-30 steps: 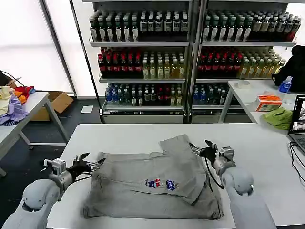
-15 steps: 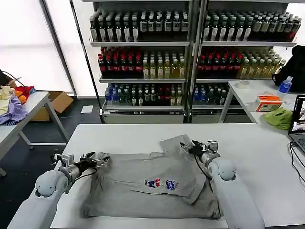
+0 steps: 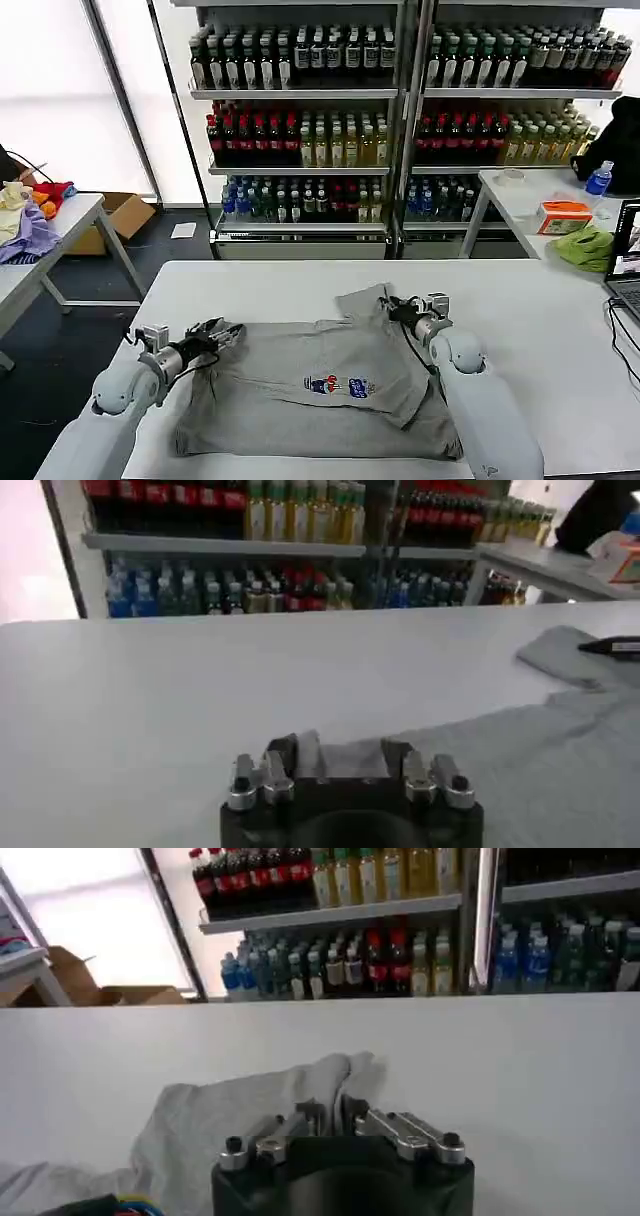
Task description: Fold and organize the clothes.
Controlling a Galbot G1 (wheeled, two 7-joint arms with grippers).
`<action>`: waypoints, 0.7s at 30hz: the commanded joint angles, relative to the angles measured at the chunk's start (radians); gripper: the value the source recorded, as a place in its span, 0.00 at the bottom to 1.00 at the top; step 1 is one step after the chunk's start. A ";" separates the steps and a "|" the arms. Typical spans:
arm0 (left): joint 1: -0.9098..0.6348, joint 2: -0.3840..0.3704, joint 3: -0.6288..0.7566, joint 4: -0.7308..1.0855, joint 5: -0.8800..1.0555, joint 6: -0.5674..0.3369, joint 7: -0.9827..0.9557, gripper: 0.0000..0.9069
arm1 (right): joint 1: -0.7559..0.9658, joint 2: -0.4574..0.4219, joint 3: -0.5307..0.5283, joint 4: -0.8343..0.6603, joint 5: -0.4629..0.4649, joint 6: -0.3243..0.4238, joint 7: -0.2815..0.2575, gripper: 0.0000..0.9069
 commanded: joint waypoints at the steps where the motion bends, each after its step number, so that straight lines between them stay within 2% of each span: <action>1: 0.004 -0.005 0.010 0.015 -0.010 -0.009 0.003 0.01 | 0.006 0.001 -0.001 -0.008 0.015 0.004 0.000 0.00; 13: -0.008 0.012 -0.012 0.027 -0.064 -0.018 -0.028 0.01 | 0.001 -0.003 0.009 0.013 0.051 0.006 0.009 0.00; 21: 0.029 0.019 -0.044 -0.105 -0.135 -0.014 -0.055 0.01 | -0.019 0.000 0.027 0.086 0.123 -0.006 0.029 0.00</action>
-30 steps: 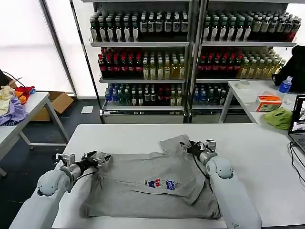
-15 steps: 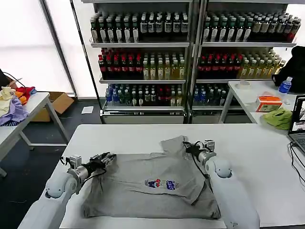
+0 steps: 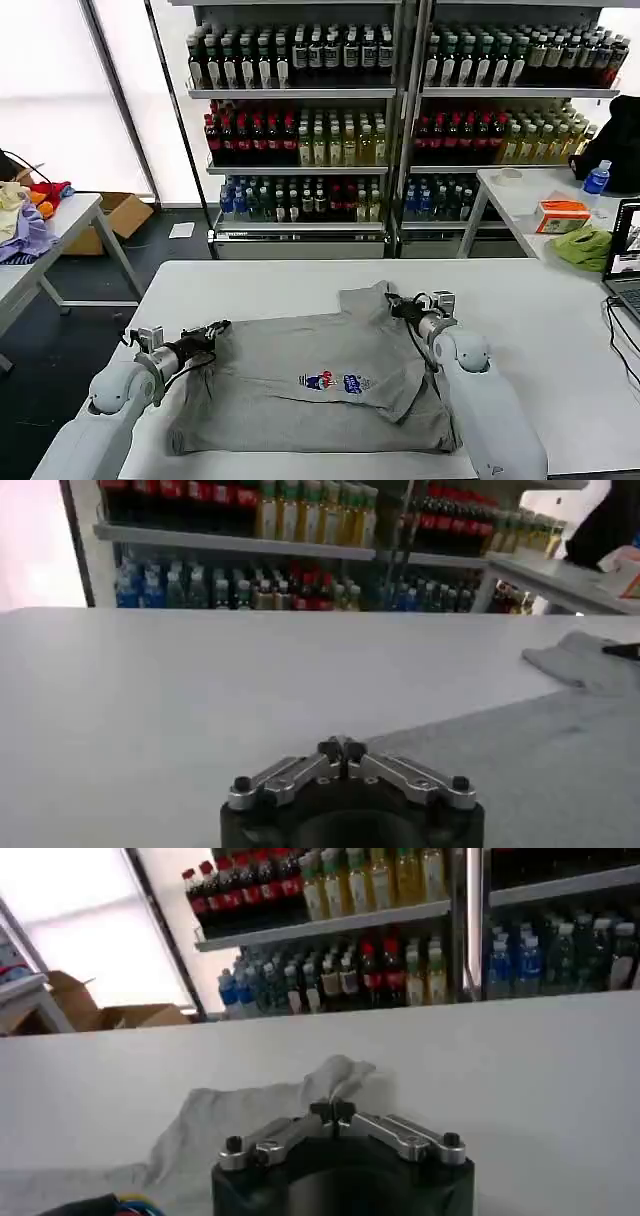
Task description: Fold and organize the clothes.
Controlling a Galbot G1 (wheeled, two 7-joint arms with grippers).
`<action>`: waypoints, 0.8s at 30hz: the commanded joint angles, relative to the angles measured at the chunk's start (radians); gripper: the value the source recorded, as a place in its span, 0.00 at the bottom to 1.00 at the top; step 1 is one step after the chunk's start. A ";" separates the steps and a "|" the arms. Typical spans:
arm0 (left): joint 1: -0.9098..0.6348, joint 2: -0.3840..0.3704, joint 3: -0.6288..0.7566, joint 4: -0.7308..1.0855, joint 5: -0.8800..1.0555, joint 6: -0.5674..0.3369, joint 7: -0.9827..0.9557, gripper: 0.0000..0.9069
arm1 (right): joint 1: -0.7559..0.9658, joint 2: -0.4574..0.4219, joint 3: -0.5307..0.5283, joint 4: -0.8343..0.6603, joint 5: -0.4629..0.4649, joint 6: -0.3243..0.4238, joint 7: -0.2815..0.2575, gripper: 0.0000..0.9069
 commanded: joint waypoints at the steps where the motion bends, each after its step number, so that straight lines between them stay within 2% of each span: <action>1: 0.029 0.004 -0.028 -0.148 -0.082 0.005 -0.034 0.01 | -0.017 -0.001 0.009 0.076 0.063 -0.009 0.013 0.00; 9: 0.068 0.013 -0.067 -0.283 -0.120 0.004 -0.078 0.01 | -0.108 -0.016 0.049 0.245 0.120 -0.028 0.037 0.00; 17: 0.172 0.041 -0.124 -0.447 -0.130 -0.001 -0.110 0.01 | -0.308 -0.046 0.105 0.503 0.177 -0.050 0.068 0.00; 24: 0.298 0.052 -0.178 -0.571 -0.099 -0.005 -0.124 0.01 | -0.507 -0.043 0.194 0.724 0.206 -0.052 0.087 0.00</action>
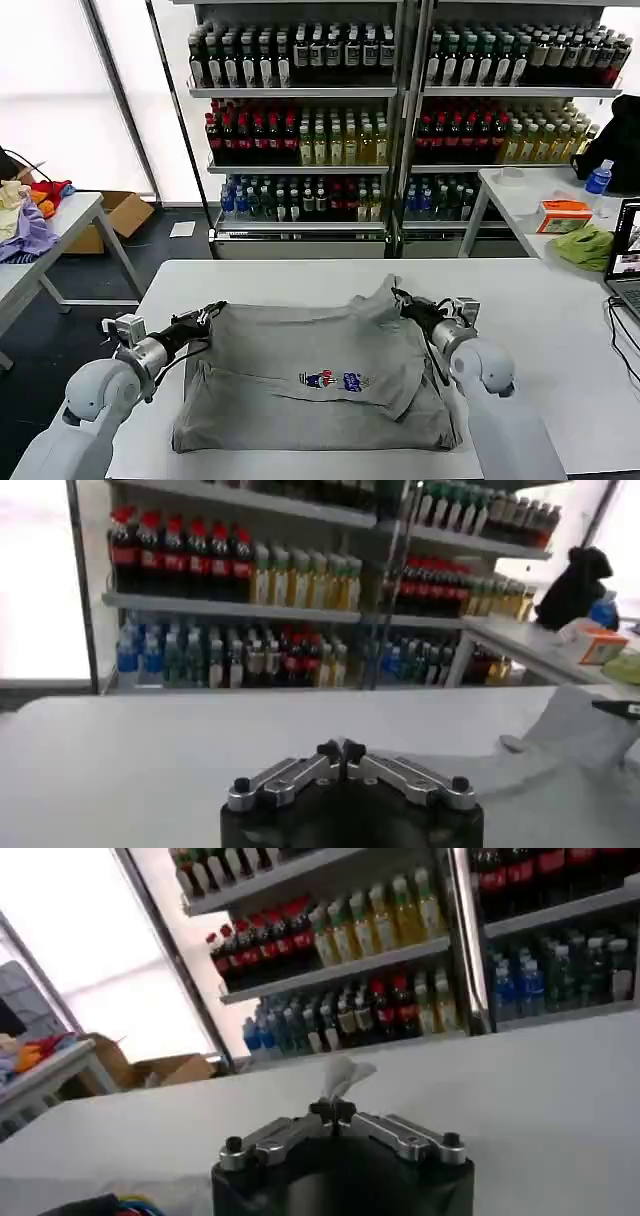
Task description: Fold and organize the clothes.
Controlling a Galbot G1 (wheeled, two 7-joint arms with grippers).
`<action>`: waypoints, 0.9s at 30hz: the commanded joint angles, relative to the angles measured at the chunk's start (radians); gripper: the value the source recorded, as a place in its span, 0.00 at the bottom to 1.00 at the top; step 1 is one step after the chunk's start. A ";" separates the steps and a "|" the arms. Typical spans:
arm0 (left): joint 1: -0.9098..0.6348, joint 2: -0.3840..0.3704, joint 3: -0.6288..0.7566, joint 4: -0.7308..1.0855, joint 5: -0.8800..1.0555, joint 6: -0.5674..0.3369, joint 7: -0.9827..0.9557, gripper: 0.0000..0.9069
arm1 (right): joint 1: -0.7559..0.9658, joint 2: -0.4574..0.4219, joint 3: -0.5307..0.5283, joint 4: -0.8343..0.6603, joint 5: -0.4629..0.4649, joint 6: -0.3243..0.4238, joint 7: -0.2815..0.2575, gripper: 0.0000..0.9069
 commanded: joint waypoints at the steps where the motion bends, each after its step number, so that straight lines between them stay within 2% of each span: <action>1: 0.178 0.015 -0.079 -0.240 0.006 -0.006 -0.027 0.01 | -0.271 -0.007 0.096 0.318 0.050 -0.007 0.014 0.00; 10: 0.346 0.012 -0.133 -0.307 0.111 -0.020 -0.008 0.01 | -0.570 0.008 0.188 0.478 0.046 0.005 0.004 0.00; 12: 0.396 0.009 -0.149 -0.324 0.129 -0.019 -0.001 0.01 | -0.630 0.017 0.191 0.496 0.015 0.005 0.010 0.00; 13: 0.413 0.007 -0.153 -0.328 0.137 -0.020 0.005 0.01 | -0.630 0.017 0.191 0.496 0.015 0.005 0.010 0.00; 15: 0.464 -0.001 -0.159 -0.346 0.173 -0.029 0.015 0.01 | -0.679 0.029 0.183 0.498 -0.044 0.010 0.018 0.00; 19: 0.545 -0.025 -0.167 -0.380 0.242 -0.075 0.061 0.01 | -0.700 0.044 0.183 0.491 -0.055 0.012 0.030 0.00; 20: 0.558 -0.031 -0.166 -0.386 0.253 -0.077 0.065 0.01 | -0.704 0.050 0.186 0.492 -0.060 0.014 0.029 0.04; 21: 0.569 -0.038 -0.165 -0.393 0.266 -0.079 0.067 0.83 | -0.708 0.051 0.188 0.495 -0.068 0.016 0.025 1.00; 22: 0.572 -0.042 -0.164 -0.394 0.272 -0.079 0.065 1.00 | -0.711 0.050 0.189 0.500 -0.086 0.010 0.023 1.00; 24: 0.579 -0.047 -0.165 -0.408 0.310 -0.076 0.065 1.00 | -0.715 0.043 0.195 0.503 -0.162 0.025 -0.003 1.00; 27: 0.585 -0.050 -0.183 -0.438 0.337 -0.072 0.058 1.00 | -0.710 0.042 0.207 0.517 -0.169 0.044 -0.009 1.00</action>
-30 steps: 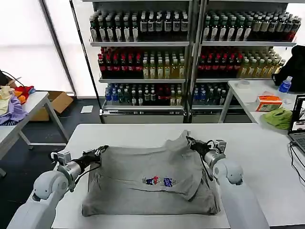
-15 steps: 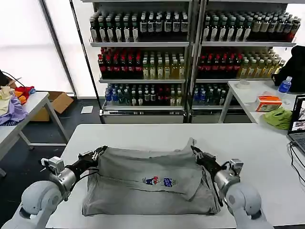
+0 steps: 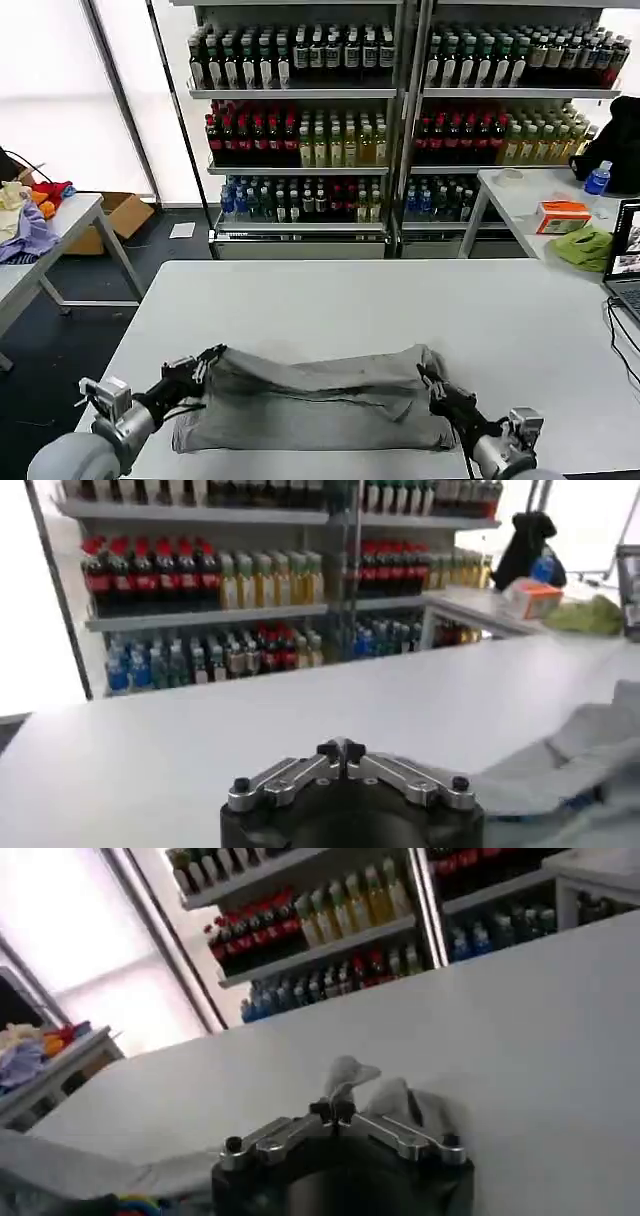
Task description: Fold and organize the clothes.
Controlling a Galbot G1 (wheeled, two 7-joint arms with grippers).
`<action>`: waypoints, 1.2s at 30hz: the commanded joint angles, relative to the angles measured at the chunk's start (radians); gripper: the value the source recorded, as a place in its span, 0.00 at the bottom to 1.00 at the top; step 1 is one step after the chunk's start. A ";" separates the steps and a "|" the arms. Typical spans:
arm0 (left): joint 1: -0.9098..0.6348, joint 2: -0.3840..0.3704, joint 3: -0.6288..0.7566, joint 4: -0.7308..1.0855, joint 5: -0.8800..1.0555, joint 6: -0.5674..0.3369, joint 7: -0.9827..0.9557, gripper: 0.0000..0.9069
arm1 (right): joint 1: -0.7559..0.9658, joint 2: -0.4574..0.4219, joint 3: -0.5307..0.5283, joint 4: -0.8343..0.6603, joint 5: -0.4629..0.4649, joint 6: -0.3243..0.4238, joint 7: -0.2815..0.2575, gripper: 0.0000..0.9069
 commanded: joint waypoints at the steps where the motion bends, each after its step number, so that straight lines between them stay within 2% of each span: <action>1: 0.155 -0.027 -0.052 -0.116 0.150 -0.019 0.021 1.00 | -0.098 0.010 0.034 0.068 -0.096 0.037 -0.020 1.00; 8: 0.164 -0.023 -0.153 -0.137 0.153 0.017 0.014 1.00 | -0.093 0.006 0.083 0.093 -0.119 0.145 -0.070 1.00; 9: 0.169 -0.025 -0.171 -0.141 0.148 0.017 0.003 1.00 | -0.092 0.007 0.090 0.090 -0.125 0.201 -0.075 1.00; 11: 0.175 -0.034 -0.181 -0.149 0.142 0.016 -0.025 1.00 | -0.091 0.008 0.095 0.080 -0.157 0.263 -0.093 1.00; 13: 0.184 -0.059 -0.182 -0.155 0.133 0.008 -0.064 1.00 | -0.094 0.014 0.110 0.064 -0.216 0.363 -0.129 1.00; 18: 0.199 -0.159 -0.086 -0.123 0.121 -0.036 -0.241 1.00 | -0.093 0.035 0.138 0.022 -0.197 0.464 -0.144 1.00; 21: 0.205 -0.233 -0.042 -0.097 0.148 -0.052 -0.311 1.00 | -0.103 0.043 0.141 0.007 -0.207 0.480 -0.139 1.00; 26: 0.222 -0.294 0.039 -0.060 0.202 -0.075 -0.392 1.00 | -0.122 0.050 0.134 -0.007 -0.184 0.474 -0.123 1.00; 36: 0.220 -0.328 0.088 -0.044 0.206 -0.073 -0.420 1.00 | -0.126 0.051 0.132 -0.010 -0.173 0.466 -0.113 1.00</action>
